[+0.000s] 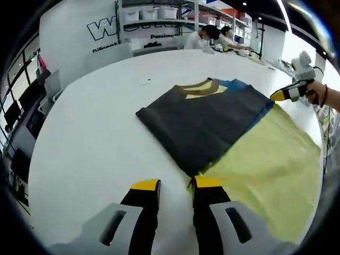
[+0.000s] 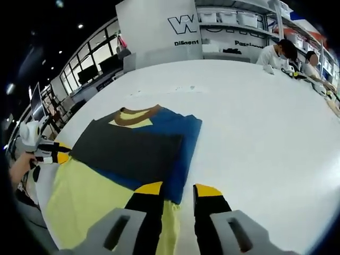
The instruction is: Fold the garment on the visible template until the final outline fits inside the template.
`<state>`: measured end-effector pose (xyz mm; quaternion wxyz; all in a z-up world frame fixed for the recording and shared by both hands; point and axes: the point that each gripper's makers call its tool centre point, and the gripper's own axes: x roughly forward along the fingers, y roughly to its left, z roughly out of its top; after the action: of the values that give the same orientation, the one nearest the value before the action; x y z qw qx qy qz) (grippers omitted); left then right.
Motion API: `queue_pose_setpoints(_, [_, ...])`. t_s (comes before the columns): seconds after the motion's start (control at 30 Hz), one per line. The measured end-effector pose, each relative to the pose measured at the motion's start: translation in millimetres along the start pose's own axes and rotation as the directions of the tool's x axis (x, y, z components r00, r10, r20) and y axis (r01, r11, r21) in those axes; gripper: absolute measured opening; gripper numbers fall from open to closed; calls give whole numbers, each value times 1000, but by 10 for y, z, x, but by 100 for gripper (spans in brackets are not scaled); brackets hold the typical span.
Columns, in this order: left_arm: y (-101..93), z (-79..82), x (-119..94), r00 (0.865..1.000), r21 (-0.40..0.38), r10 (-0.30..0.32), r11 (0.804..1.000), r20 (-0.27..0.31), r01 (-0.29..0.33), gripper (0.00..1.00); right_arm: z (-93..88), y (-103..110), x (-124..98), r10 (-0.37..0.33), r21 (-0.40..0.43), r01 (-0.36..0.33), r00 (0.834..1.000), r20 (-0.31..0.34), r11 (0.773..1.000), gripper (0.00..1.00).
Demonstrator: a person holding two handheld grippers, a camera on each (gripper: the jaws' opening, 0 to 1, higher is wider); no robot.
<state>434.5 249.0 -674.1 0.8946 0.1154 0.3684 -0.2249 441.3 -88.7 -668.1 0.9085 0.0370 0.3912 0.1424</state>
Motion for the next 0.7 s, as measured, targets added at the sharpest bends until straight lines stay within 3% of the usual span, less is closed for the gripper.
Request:
queue_pose_setpoints(0.2, [-45, -22, 38, 1000, 35, -22, 999, 0, 22, 6, -52, 7, 38, -7, 16, 7, 1000, -11, 1000, 9])
queue_pose_setpoints(0.47, [-21, -17, 51, 1000, 46, -25, 999, 12, 24, 5, -66, 24, 70, -18, 41, 18, 1000, -16, 999, 0])
queue_pose_setpoints(0.7, [57, -25, 25, 1000, 70, 2, 998, 22, -4, 4, -73, 9, 65, -37, -11, 37, 999, -35, 999, 0])
